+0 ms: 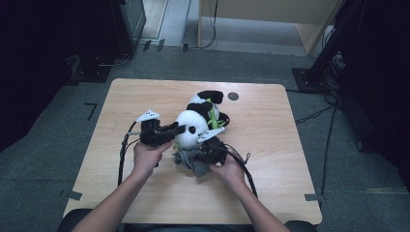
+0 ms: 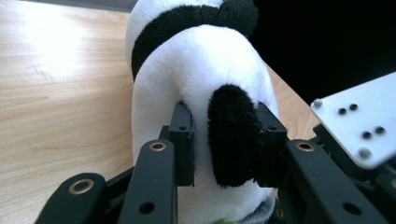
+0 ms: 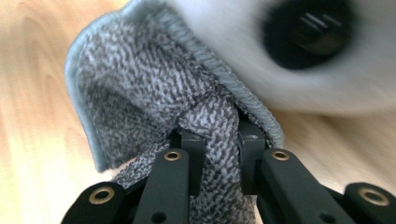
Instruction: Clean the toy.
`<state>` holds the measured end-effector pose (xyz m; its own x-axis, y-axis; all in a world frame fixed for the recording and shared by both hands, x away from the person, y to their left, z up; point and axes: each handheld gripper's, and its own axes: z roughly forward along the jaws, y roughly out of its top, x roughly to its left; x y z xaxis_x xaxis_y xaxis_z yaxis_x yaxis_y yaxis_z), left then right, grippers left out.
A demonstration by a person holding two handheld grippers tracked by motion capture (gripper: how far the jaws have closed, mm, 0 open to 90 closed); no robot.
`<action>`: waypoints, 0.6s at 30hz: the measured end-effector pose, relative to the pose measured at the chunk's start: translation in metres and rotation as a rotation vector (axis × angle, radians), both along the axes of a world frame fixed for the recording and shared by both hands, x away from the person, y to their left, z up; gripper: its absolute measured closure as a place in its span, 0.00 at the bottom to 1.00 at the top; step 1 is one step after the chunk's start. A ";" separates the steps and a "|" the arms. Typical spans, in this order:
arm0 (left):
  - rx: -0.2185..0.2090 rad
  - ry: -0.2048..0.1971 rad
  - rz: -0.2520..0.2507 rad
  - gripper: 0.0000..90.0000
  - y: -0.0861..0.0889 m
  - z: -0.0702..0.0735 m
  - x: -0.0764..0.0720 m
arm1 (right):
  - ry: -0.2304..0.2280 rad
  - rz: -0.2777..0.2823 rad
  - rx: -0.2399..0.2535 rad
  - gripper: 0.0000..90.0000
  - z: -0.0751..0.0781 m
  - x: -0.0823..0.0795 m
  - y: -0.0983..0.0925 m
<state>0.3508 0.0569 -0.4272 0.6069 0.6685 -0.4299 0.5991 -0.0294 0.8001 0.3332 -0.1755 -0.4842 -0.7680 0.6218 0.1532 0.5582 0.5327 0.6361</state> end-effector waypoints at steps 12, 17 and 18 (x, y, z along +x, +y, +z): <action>-0.014 -0.012 0.010 0.75 0.009 0.002 0.004 | -0.039 -0.166 0.010 0.88 0.008 0.016 -0.042; -0.021 -0.024 0.021 0.76 0.014 0.003 0.006 | -0.042 -0.276 0.057 0.88 0.015 0.023 -0.071; -0.026 -0.025 0.023 0.76 0.015 0.004 0.006 | -0.038 -0.293 0.068 0.88 0.017 0.024 -0.076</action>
